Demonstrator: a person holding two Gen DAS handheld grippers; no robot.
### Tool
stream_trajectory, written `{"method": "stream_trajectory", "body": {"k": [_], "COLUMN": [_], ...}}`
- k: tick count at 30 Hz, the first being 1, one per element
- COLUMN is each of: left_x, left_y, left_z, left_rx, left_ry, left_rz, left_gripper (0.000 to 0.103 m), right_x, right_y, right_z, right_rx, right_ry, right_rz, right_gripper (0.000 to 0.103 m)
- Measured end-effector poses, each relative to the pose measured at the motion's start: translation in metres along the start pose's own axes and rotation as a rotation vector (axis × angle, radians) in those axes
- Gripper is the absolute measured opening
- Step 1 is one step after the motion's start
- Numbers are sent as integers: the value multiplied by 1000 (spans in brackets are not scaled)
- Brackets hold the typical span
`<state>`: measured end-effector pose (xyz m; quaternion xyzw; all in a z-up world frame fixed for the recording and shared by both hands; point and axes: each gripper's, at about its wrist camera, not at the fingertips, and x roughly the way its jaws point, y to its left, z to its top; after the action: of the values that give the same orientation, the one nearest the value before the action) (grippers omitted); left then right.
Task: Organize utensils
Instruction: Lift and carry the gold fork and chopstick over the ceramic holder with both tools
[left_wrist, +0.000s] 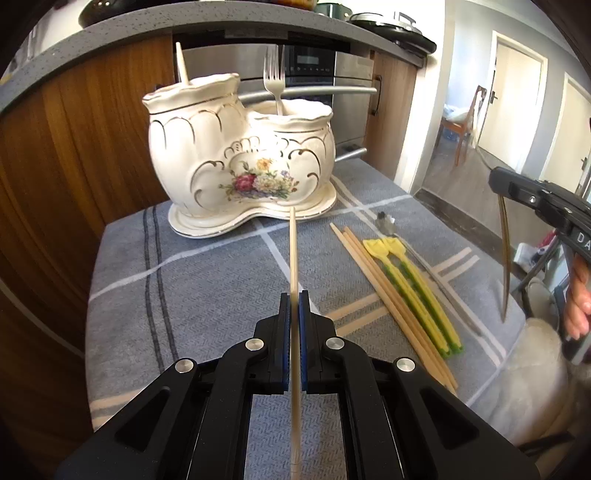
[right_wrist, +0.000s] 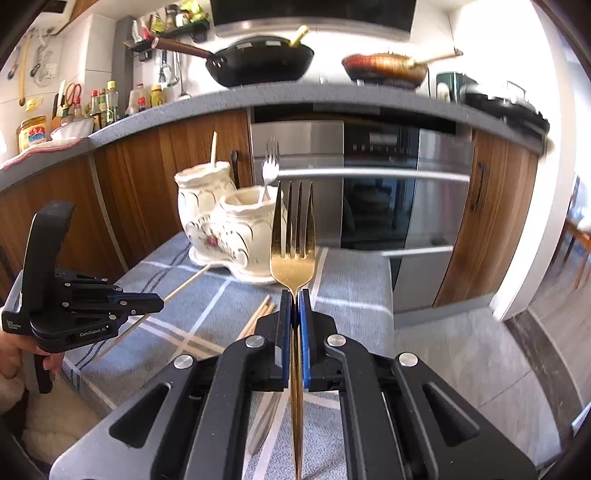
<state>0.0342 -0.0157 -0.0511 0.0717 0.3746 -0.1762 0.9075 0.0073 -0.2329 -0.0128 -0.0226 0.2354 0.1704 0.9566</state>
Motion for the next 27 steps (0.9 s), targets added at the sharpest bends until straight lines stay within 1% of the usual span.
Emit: {"method": "stream_trajectory", "body": {"k": [10,12,14,17,21,22,24,25,27], "left_x": [-10,-14,-21,-38,-64,-72,-82,-86,-88], "left_y": [7,7,8,12,22,28,38,44,55], "left_z": [-2,-1,3,14,39,50,67,78,99], "left_rx": [-21,-20,-23,-31,-35,-44,-66,-80,-102], "left_ry": [-35,-55,-92,-186,-347,-408,-494,-534,-584], "left_rz": [-10,-19,-28,-44,-42,-46,-52,-53,-55], "left_gripper": [5,5,5,5,5,5,5,5,5], "right_x": [-24,-26,-27,-29,-27,-26,-23,-22,-14], "right_y": [15,16,17,19,19,19,20,20,22], "right_z": [7,12,18,32,60,69,86,92,110], "right_rx": [-51,-51,-50,-41,-24,-16,-9,-9,-13], "right_ry": [-139,-150,-167,-187,-216,-223,-243,-253,-268], "right_rz": [-22,-22,-20,-10,17,25,35,35,39], "right_gripper": [4,4,4,4,4,4,4,4,4]}}
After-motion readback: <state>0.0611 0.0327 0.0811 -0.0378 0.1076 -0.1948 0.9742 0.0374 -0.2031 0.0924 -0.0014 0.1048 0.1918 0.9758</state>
